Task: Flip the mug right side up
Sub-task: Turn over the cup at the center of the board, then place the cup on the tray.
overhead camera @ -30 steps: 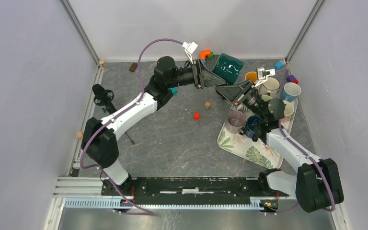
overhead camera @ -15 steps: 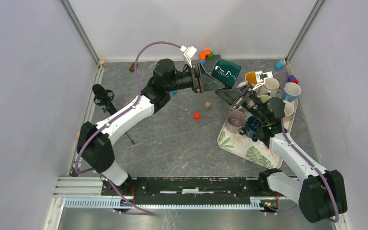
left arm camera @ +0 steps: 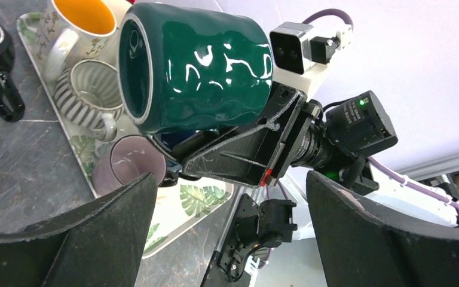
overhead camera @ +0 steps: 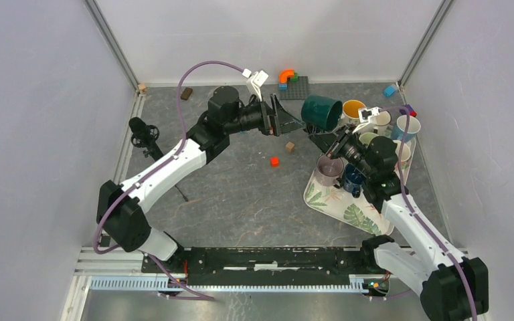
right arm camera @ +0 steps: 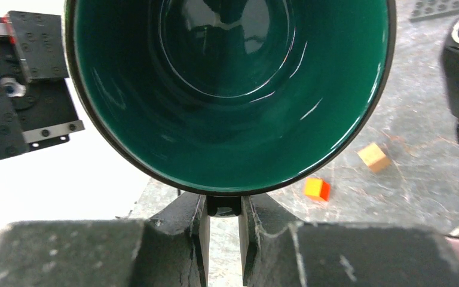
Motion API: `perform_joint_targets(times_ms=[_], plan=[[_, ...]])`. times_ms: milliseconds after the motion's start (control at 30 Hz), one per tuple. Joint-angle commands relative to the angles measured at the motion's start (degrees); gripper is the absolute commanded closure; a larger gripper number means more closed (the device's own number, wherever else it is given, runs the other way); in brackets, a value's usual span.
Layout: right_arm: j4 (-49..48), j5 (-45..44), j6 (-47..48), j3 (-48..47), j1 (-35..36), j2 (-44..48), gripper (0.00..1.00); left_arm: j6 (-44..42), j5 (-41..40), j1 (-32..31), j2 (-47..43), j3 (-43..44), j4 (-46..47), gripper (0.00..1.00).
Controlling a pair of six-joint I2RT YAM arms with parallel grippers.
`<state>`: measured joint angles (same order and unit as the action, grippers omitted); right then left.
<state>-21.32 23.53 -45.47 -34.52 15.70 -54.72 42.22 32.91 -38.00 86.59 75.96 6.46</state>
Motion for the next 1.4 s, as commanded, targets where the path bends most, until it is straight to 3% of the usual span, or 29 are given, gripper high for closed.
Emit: perform_joint_targets(times_ms=[0,600,1167,1367], plan=[[2.93,-5.9,6.33,-3.65,0.11,4.69,1.0,-5.87,-3.31,-0.15,-4.39,-1.74,-4.31,0.0],[41.1,-32.38,14.47,-9.77,0.12,16.81,1.0,-7.02,-5.38,-1.92,-15.57,-13.74,-9.63,0.0],[65.06,-52.91,6.4,-9.23,0.11,25.9,1.0,-6.99,-3.02,-3.9,-19.26,-18.91,-9.63,0.0],[69.46,-53.99,3.83,-6.9,0.05,26.0,1.0,-6.52,-1.57,-4.1,-19.18,-19.53,-9.32,0.0]])
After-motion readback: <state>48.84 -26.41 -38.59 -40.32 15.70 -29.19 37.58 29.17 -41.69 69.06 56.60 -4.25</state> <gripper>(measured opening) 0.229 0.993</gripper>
